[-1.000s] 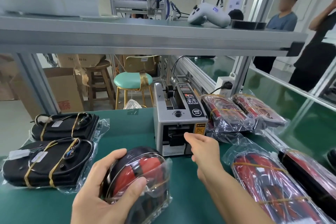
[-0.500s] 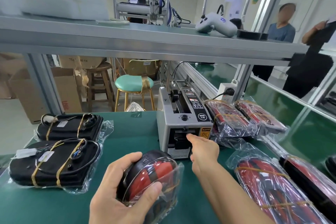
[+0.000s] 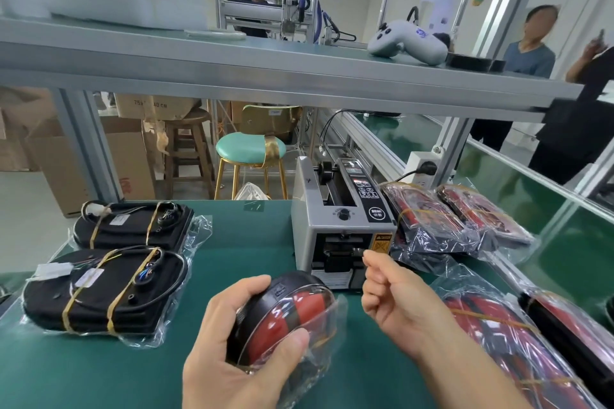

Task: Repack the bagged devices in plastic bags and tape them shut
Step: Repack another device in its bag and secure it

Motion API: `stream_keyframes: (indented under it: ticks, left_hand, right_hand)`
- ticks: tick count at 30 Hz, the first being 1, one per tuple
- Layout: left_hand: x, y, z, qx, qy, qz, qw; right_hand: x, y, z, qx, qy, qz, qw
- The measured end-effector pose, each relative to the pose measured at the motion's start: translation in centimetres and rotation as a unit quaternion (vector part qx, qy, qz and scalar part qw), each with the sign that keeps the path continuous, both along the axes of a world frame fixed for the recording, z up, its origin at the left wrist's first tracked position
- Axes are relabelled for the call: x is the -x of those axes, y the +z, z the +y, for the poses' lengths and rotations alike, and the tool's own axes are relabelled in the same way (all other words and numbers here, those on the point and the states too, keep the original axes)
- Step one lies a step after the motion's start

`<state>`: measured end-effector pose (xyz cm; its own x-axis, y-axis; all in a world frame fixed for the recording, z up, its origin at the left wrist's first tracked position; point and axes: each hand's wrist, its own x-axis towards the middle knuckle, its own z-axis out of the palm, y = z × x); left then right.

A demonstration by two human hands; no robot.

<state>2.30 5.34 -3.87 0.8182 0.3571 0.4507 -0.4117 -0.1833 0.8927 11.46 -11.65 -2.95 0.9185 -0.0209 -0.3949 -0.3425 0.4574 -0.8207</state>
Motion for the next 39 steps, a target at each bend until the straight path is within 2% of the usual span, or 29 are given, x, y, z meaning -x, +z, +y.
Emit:
stream_keyframes:
  ticks: [2, 5, 9, 13, 19, 24, 28, 31, 39]
  left_hand:
    - [-0.1, -0.1, -0.4, 0.003, 0.006, -0.002, 1.0]
    - [-0.3, -0.2, -0.7, -0.027, 0.018, 0.0, 0.999]
    - [-0.1, 0.2, -0.7, -0.079, 0.032, -0.005, 0.996]
    - [0.2, 0.5, -1.1, -0.081, 0.031, -0.015, 0.996]
    - [0.7, 0.8, -1.8, 0.044, 0.017, 0.002, 0.999]
    - [0.7, 0.4, -1.9, 0.037, 0.029, 0.004, 0.999]
    - [0.6, 0.2, -1.7, 0.023, 0.032, -0.002, 0.999]
    - [0.5, 0.2, -1.7, 0.019, 0.031, -0.006, 0.999]
    - [0.5, 0.2, -1.7, 0.021, 0.028, -0.017, 0.999]
  right_hand:
    - [1.2, 1.3, -0.3, 0.037, 0.053, -0.046, 0.997]
    - [3.1, 3.8, 0.1, 0.139, 0.143, -0.119, 0.973]
    - [4.4, 5.1, 1.5, 0.143, 0.195, -0.151, 0.958]
    - [4.9, 5.0, 2.7, 0.143, 0.207, -0.144, 0.957]
    - [5.4, 5.2, 3.6, 0.153, 0.194, -0.121, 0.961]
    - [5.4, 5.3, 3.8, 0.16, 0.177, -0.113, 0.965]
    - [5.3, 5.3, 3.8, 0.124, 0.137, -0.091, 0.979]
    - [5.5, 5.7, 3.8, 0.102, 0.149, -0.095, 0.979]
    - [6.1, 6.0, 4.2, 0.155, 0.182, -0.123, 0.963]
